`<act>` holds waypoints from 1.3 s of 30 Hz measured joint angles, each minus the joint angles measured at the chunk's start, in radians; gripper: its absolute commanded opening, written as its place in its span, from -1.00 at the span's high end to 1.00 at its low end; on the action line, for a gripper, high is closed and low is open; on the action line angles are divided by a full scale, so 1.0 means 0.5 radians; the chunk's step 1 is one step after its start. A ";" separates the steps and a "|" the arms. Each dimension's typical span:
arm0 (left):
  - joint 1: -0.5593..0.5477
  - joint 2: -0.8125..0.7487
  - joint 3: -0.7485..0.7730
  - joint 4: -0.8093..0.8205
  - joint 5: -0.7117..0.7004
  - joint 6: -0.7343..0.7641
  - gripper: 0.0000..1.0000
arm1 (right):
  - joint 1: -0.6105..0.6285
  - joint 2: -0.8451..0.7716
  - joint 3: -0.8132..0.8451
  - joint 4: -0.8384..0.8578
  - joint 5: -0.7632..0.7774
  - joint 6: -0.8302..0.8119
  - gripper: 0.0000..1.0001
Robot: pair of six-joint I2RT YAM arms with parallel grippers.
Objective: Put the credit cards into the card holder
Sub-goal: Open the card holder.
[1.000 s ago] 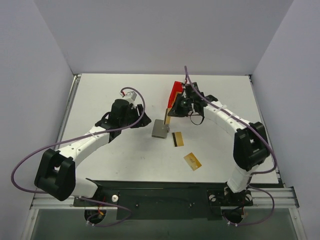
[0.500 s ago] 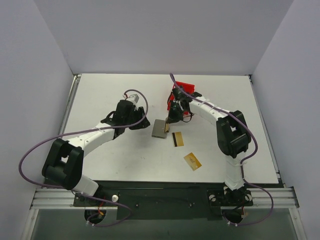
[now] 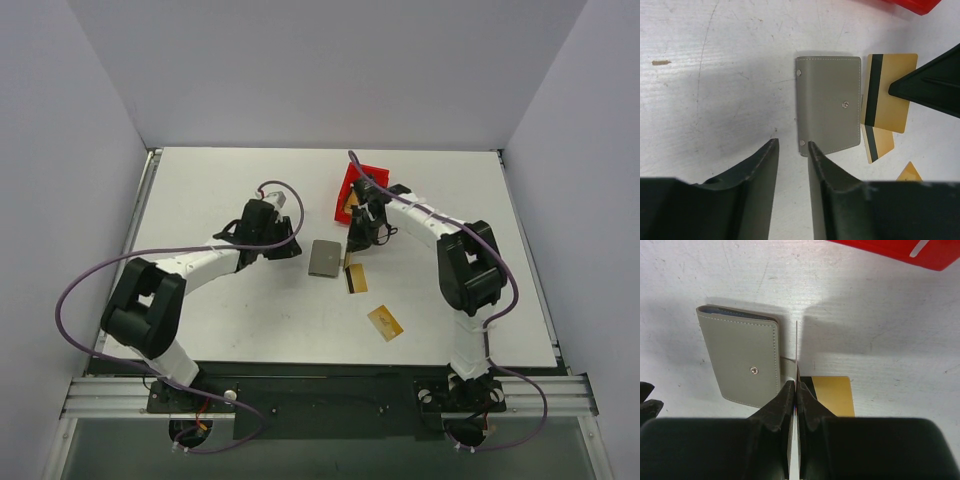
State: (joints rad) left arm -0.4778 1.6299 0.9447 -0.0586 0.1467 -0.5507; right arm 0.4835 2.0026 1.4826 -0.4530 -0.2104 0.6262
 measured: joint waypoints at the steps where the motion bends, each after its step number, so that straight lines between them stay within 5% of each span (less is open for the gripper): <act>1: 0.000 0.014 0.006 0.009 0.008 0.008 0.44 | -0.003 0.000 0.000 0.000 -0.005 -0.002 1.00; 8: -0.001 0.121 0.045 0.068 0.066 0.035 1.00 | -0.037 -0.004 -0.060 0.090 -0.195 -0.031 1.00; 39: -0.158 0.373 0.092 0.069 0.040 0.096 1.00 | -0.051 -0.191 -0.201 0.272 -0.475 -0.051 1.00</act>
State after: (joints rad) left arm -0.5568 1.8164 0.9905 -0.0242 0.1669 -0.5026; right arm 0.4580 1.9072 1.3819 -0.3168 -0.4477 0.6006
